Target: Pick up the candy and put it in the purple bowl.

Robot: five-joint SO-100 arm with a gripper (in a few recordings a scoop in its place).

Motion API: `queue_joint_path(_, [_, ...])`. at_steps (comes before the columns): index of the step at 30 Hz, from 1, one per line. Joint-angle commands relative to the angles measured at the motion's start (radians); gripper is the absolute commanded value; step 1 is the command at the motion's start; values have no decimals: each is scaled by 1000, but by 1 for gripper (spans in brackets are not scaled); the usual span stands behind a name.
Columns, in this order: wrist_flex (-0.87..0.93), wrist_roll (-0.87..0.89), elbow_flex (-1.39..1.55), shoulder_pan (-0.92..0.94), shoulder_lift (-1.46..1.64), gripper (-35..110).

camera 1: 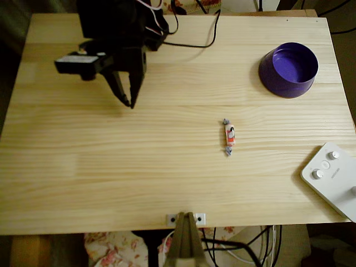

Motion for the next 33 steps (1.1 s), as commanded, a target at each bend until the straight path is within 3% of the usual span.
queue_joint_path(1, [-21, 8, -40, 18, 15, -1])
queue_joint_path(33, [-21, 20, -40, 29, 15, -1])
